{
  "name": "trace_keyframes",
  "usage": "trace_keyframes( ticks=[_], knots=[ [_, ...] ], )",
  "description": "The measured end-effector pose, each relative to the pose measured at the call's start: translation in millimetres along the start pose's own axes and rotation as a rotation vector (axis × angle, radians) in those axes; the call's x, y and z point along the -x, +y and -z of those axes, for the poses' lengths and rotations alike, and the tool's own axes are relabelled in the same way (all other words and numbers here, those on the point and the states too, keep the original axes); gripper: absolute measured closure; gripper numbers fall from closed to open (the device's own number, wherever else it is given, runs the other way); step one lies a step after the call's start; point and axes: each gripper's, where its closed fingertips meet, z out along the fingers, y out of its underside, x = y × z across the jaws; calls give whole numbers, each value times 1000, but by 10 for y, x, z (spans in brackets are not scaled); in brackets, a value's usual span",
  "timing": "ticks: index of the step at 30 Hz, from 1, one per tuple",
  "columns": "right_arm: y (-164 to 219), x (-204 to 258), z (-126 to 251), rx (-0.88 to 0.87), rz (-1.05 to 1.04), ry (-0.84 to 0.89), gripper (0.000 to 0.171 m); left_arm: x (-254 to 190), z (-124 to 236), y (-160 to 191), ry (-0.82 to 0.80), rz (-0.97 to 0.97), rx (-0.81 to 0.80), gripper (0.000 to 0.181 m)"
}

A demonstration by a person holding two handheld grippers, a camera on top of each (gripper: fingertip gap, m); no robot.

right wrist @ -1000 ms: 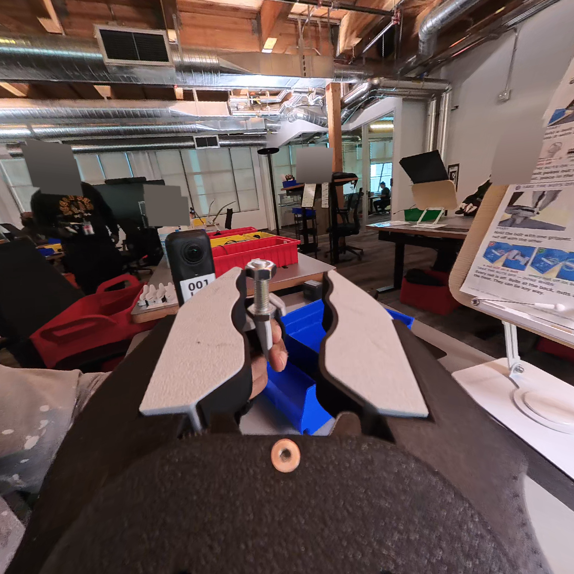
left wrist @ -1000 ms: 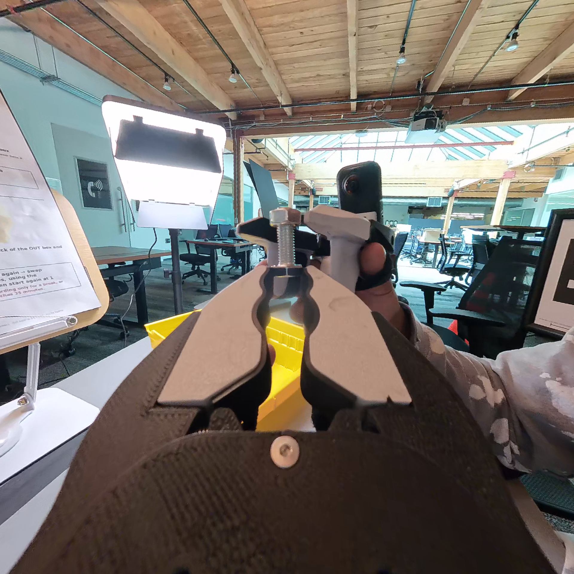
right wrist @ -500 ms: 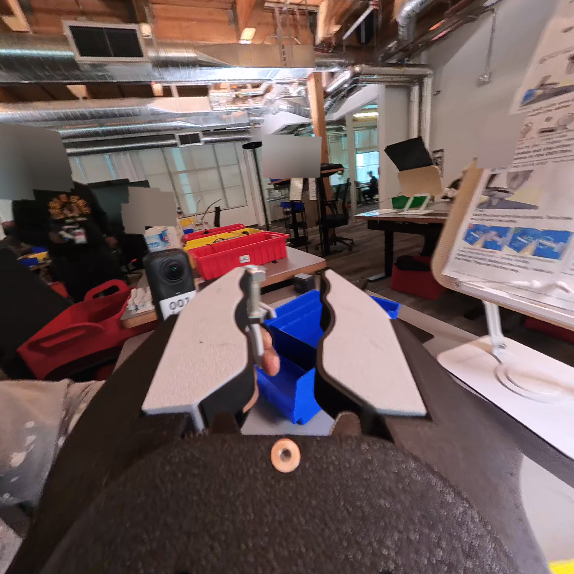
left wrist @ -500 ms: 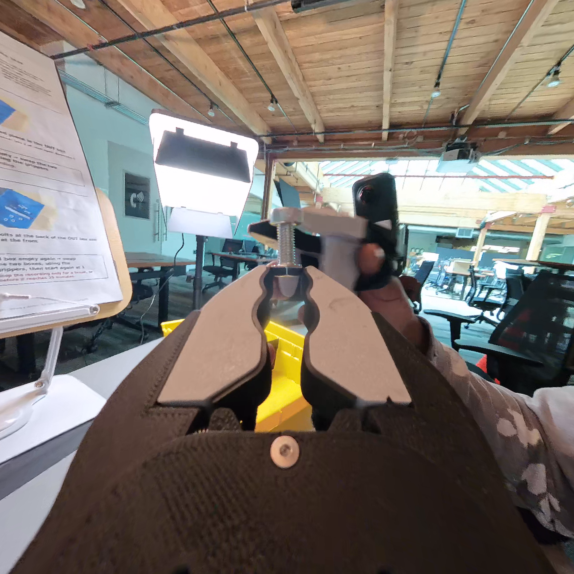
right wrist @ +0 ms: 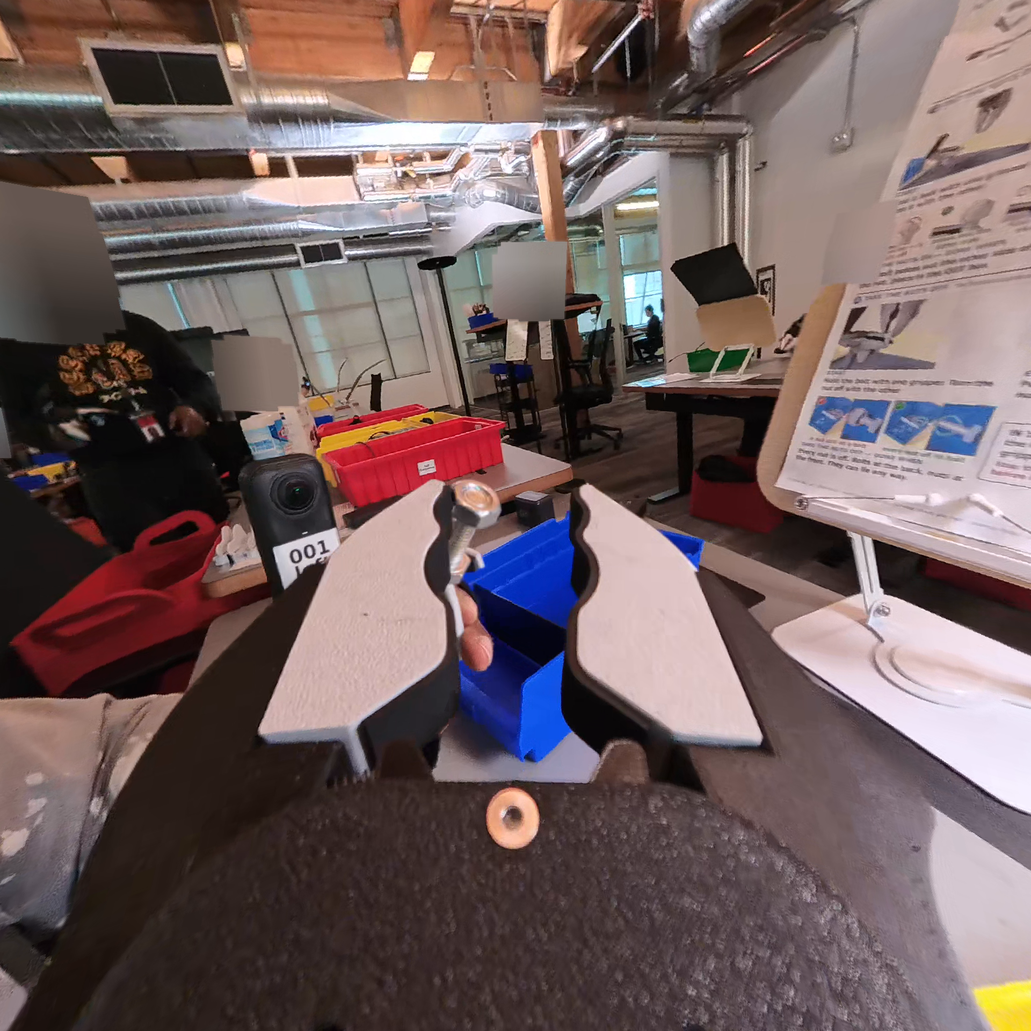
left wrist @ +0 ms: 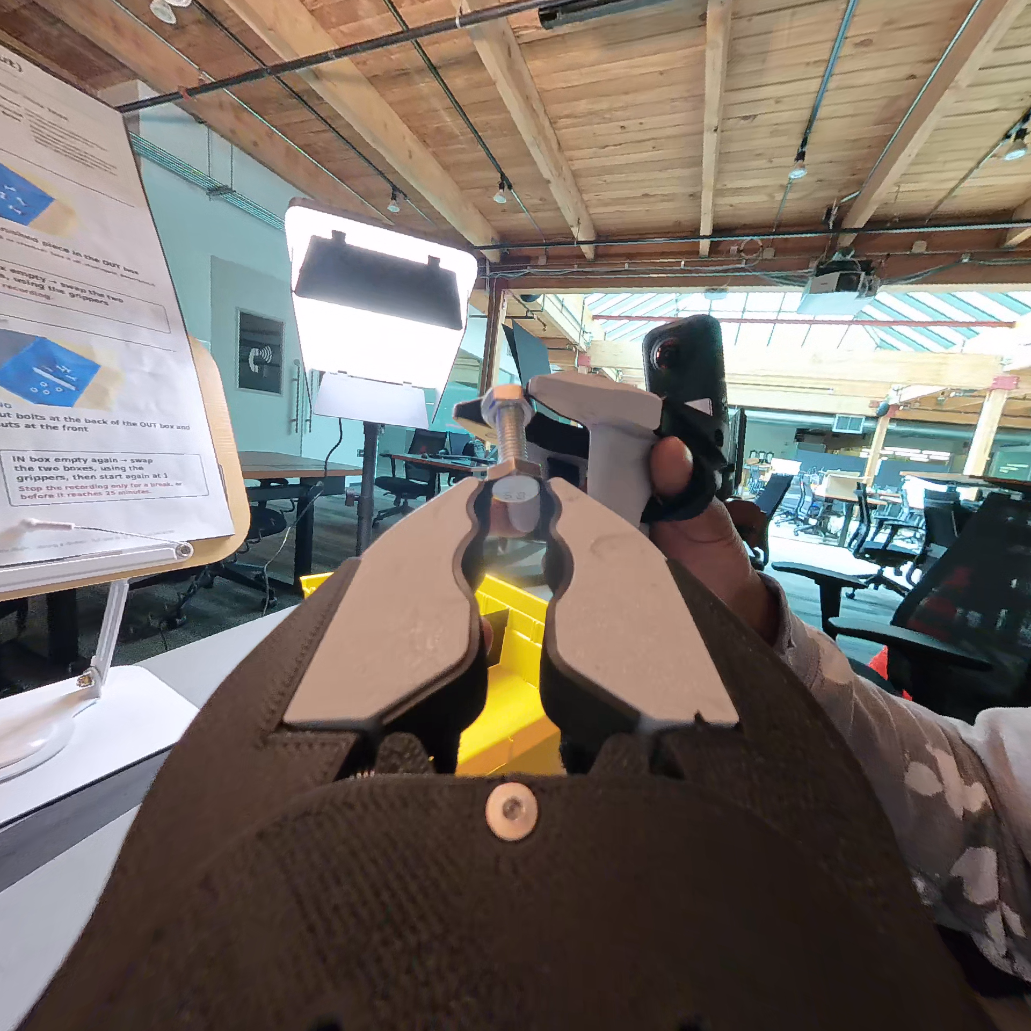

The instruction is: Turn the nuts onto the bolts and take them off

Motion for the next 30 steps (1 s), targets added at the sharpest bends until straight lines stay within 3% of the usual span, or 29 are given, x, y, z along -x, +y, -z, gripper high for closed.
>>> trace_keyframes(
  ticks=[9, 12, 22, 30],
  knots=[
    [64, 96, -54, 4, -46, -68, 133, -40, 2, -15, 20, -12, -13, 164],
    [46, 128, -42, -15, -70, -105, 152, -26, -4, 6, 20, -5, -2, 164],
    [184, 181, 63, 174, 164, -135, 153, -135, -73, 232, 141, 63, 168, 161],
    [211, 245, 61, 185, 196, -162, 153, -192, -76, 274, 171, 43, 202, 163]
  ],
)
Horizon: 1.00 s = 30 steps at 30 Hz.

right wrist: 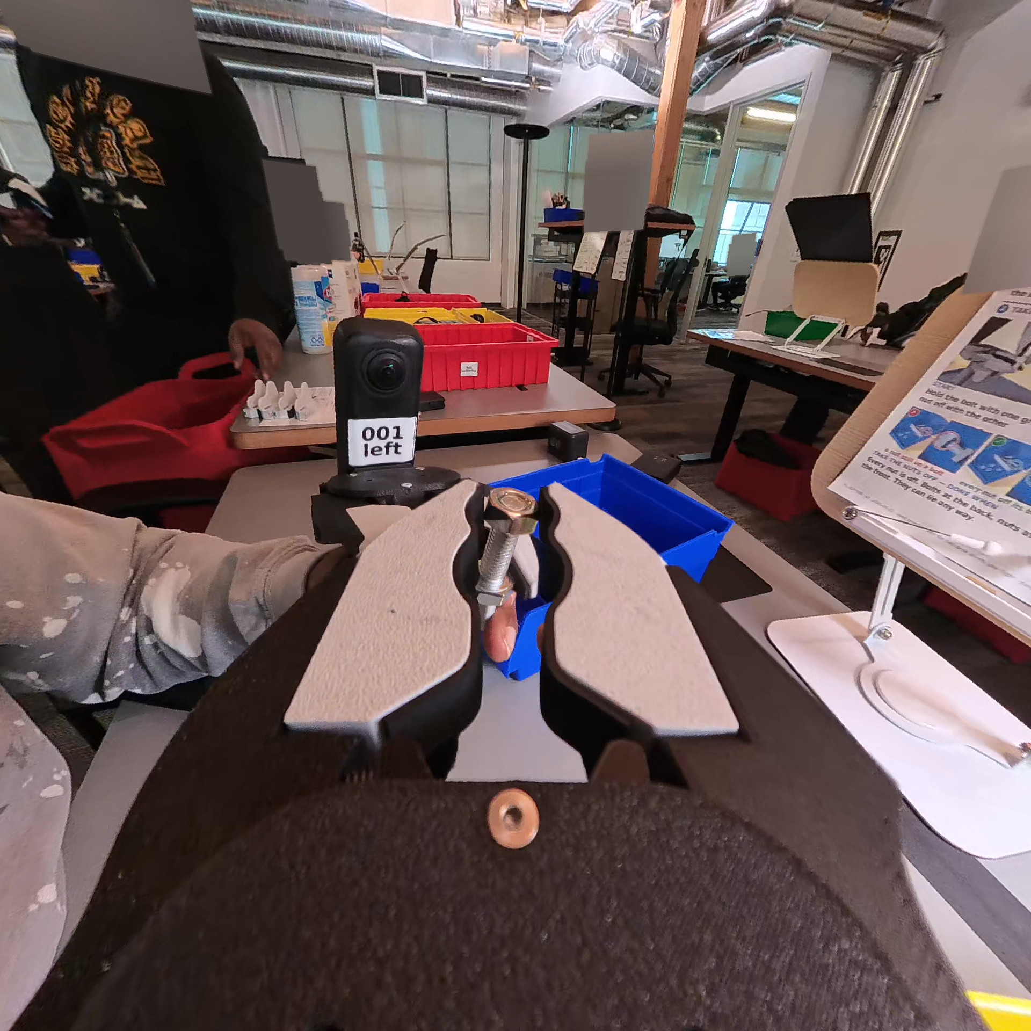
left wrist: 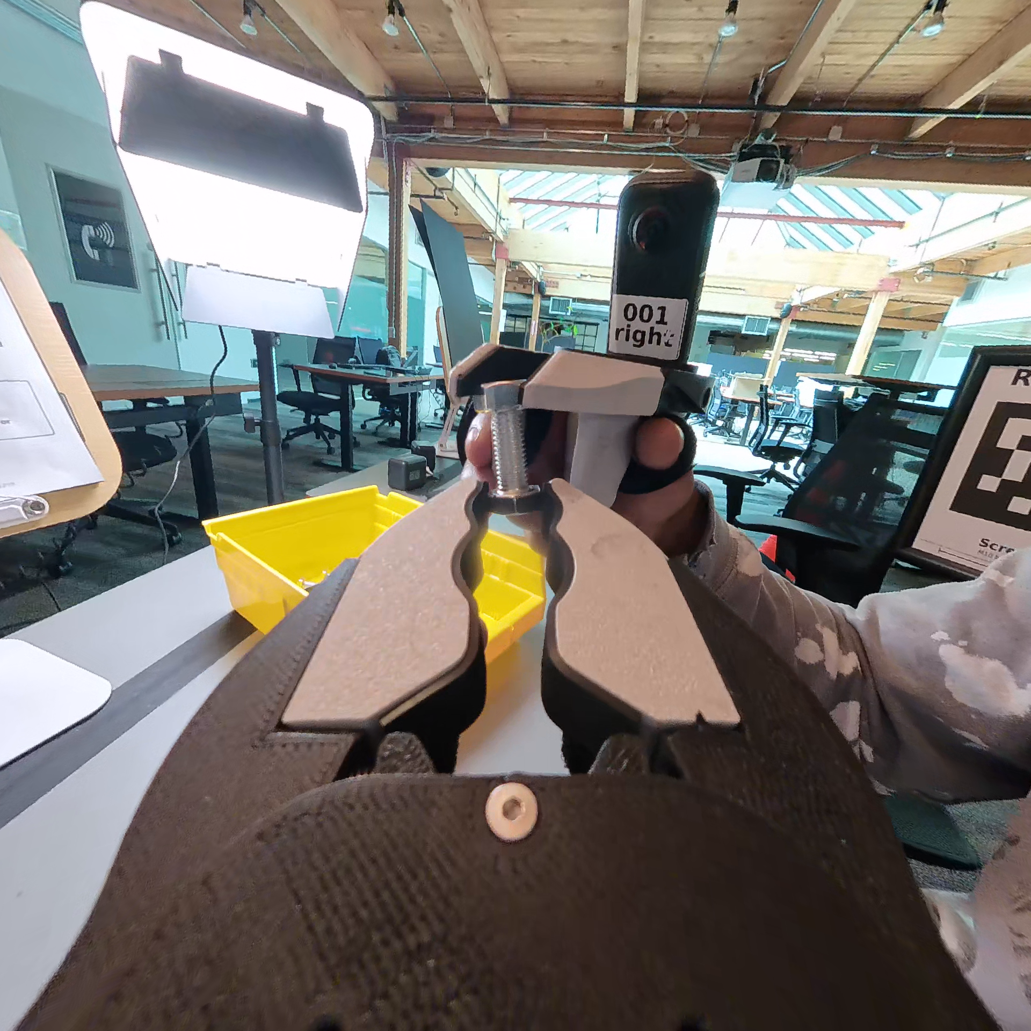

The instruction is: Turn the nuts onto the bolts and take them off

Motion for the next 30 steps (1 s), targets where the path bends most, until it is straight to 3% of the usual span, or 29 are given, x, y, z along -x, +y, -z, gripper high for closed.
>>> trace_keyframes(
  ticks=[7, 8, 9, 11, 17, 22, 24, 26, 30],
  knots=[
    [-96, -2, 55, -67, -78, -51, 139, -47, 47, -128, 11, -36, -89, 163],
    [-114, -40, 75, -79, -97, -40, 140, -25, 70, -163, 7, -19, -113, 163],
    [-131, -126, 106, -97, -115, 4, 153, -20, 95, -198, 19, -6, -134, 163],
    [-158, -258, 167, -133, -134, 62, 153, 18, 118, -223, -5, -15, -137, 163],
    [-152, -94, 41, -127, -141, 10, 137, 36, 104, -191, -22, -28, -128, 163],
    [-117, -56, -16, -113, -144, 1, 132, 4, 95, -193, -19, -47, -133, 163],
    [-131, -98, 15, -117, -159, 11, 135, 18, 121, -226, -19, -39, -156, 163],
    [-163, -234, 87, -151, -152, 88, 149, 6, 136, -257, -15, -54, -161, 163],
    [-229, -185, 122, -178, -167, 46, 143, 9, 140, -273, -22, -64, -159, 163]
  ],
)
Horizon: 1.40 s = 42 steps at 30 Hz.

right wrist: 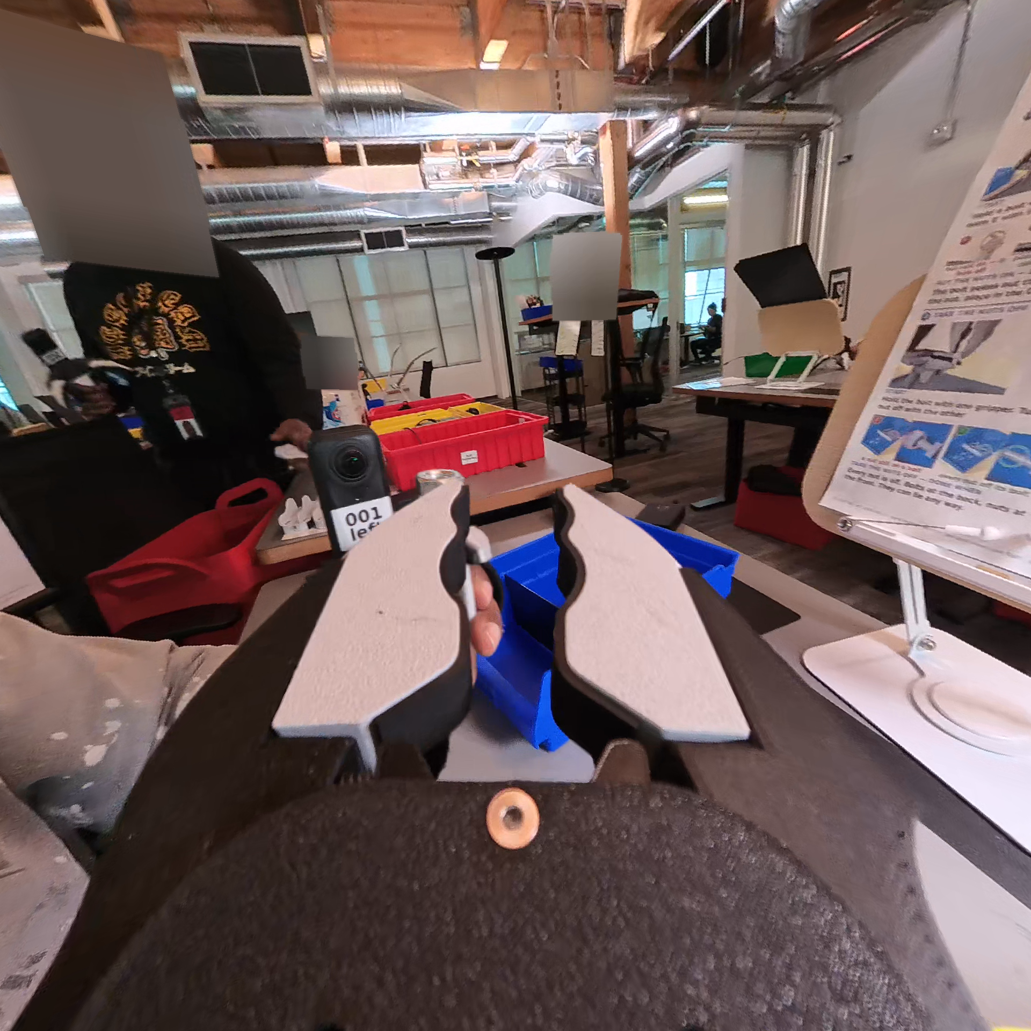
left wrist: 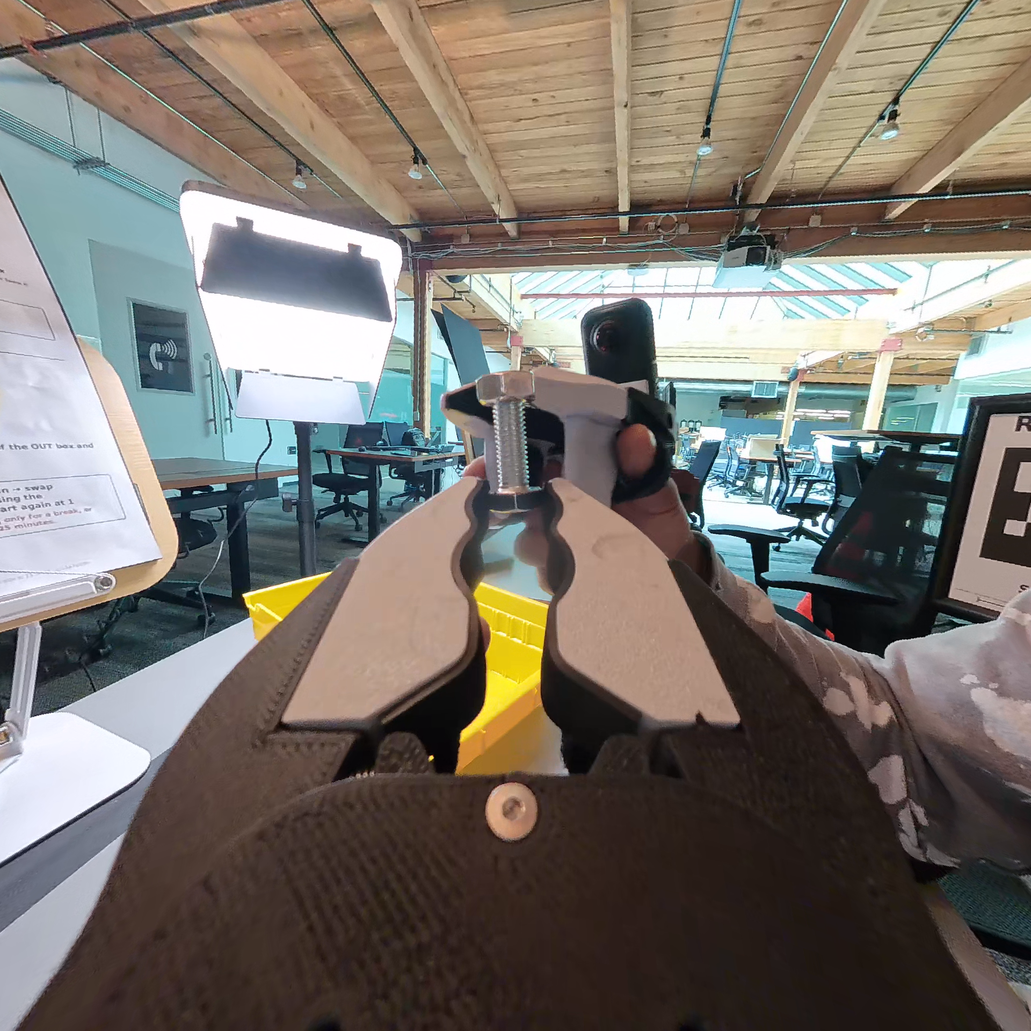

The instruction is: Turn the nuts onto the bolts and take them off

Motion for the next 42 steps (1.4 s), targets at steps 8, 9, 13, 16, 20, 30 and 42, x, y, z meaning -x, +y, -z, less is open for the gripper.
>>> trace_keyframes(
  ticks=[8, 9, 13, 16, 20, 30, 42],
  knots=[
    [50, 54, -72, 5, 6, -2, 148, -16, 1, -13, 9, -7, -2, 162],
    [26, 5, -44, -8, 4, 16, 150, -18, 2, -26, 7, -12, -3, 162],
    [-8, 35, -20, -12, 10, 0, 145, 7, 2, -5, 0, -6, 2, 162],
    [36, 97, -65, 4, 24, -18, 142, 28, -8, 36, -3, 3, 11, 162],
    [68, 82, -89, 5, 1, -27, 141, 48, 6, 30, -9, 11, 8, 162],
    [18, 100, -67, -5, 35, -9, 140, 81, -2, 88, -14, 12, 27, 162],
    [130, 183, -163, 32, 57, -26, 136, 41, -6, 54, -8, -11, 22, 162]
  ],
)
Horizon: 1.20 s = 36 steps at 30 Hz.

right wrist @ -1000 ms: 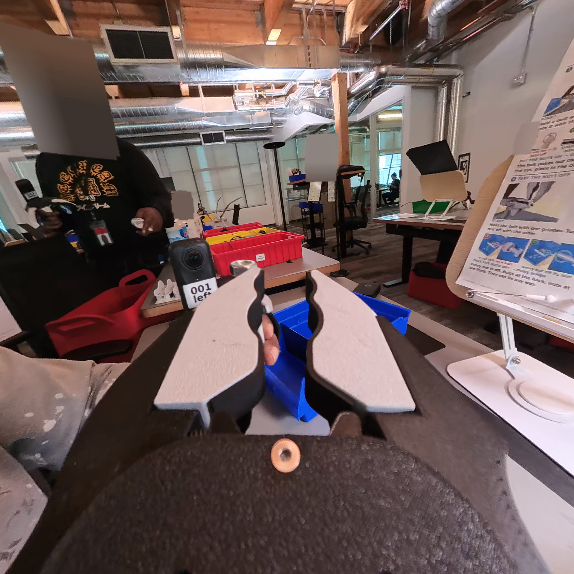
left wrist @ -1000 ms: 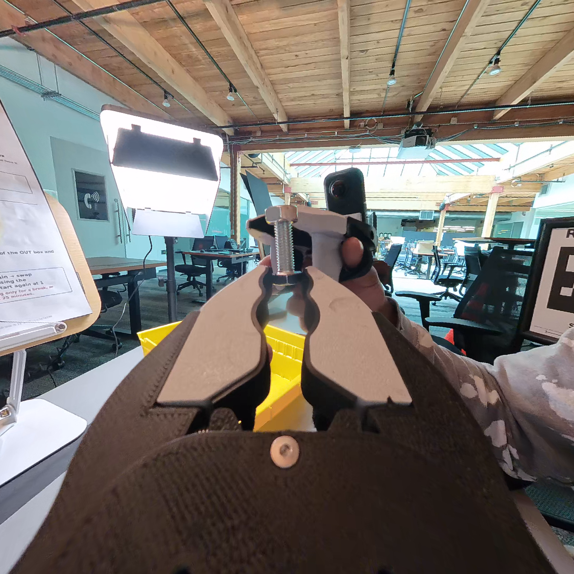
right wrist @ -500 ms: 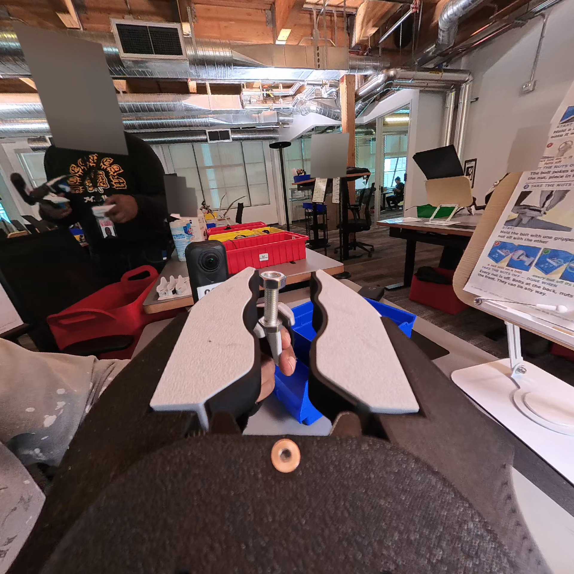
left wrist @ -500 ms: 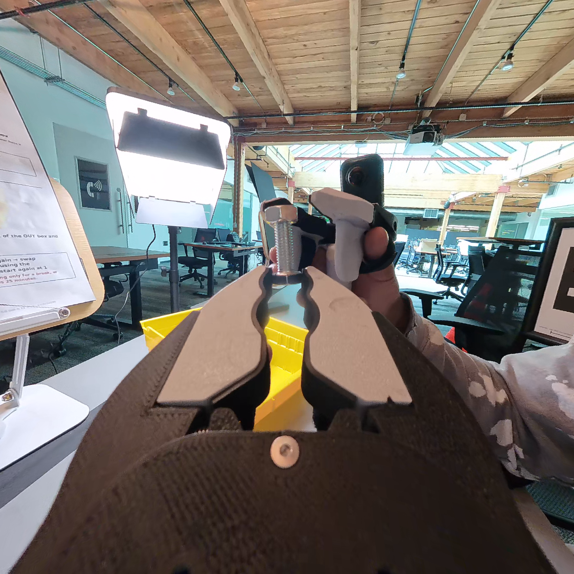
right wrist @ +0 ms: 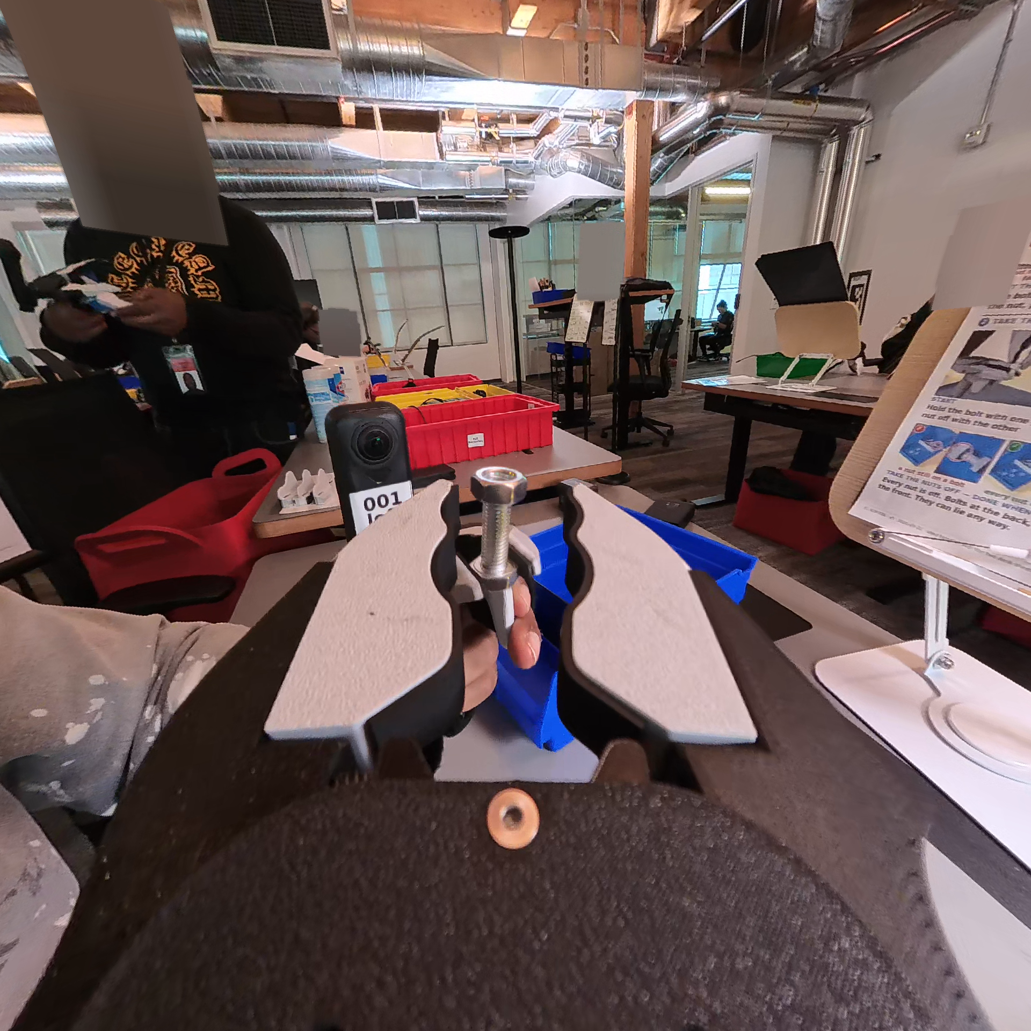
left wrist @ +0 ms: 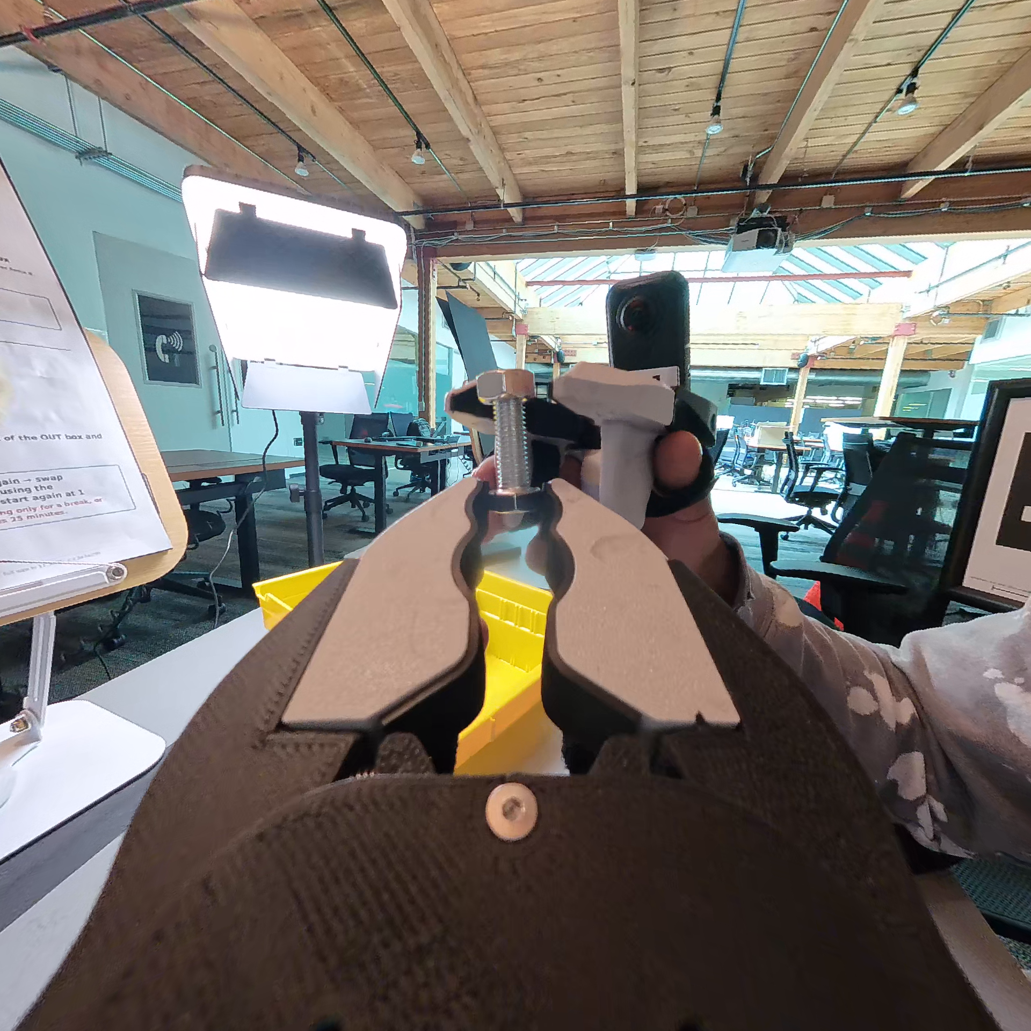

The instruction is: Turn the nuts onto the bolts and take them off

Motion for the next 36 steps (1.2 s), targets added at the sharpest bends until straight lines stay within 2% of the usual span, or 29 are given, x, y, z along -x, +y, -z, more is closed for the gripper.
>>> trace_keyframes(
  ticks=[14, 16, 17, 23, 25, 26, 27, 28, 31, 36],
  knots=[
    [-22, -48, 40, -7, 3, 11, 139, -14, 6, -24, -2, -8, -21, 162],
    [-70, -199, 96, -42, -12, 90, 152, -21, 22, -58, 2, -14, -39, 163],
    [-82, -249, 121, -51, -11, 113, 152, -22, 24, -64, 0, -21, -38, 163],
    [-41, 14, 16, -17, -6, 2, 138, -24, 9, -27, -13, -44, -27, 162],
    [-38, -8, 13, -16, 13, 19, 137, -30, 15, -47, -14, -44, -34, 162],
    [-54, -40, 35, -24, -2, 26, 140, -26, 28, -75, -13, -42, -47, 162],
    [-79, -140, 77, -39, -25, 71, 151, -37, 41, -104, -3, -43, -60, 162],
    [-109, -213, 121, -60, -31, 97, 152, -37, 44, -117, -5, -49, -57, 162],
    [-143, -202, 152, -66, -45, 74, 146, -18, 43, -110, -17, -53, -51, 162],
    [-53, 18, 2, -25, -3, 15, 137, -13, 14, -16, -23, -59, -28, 162]
  ],
)
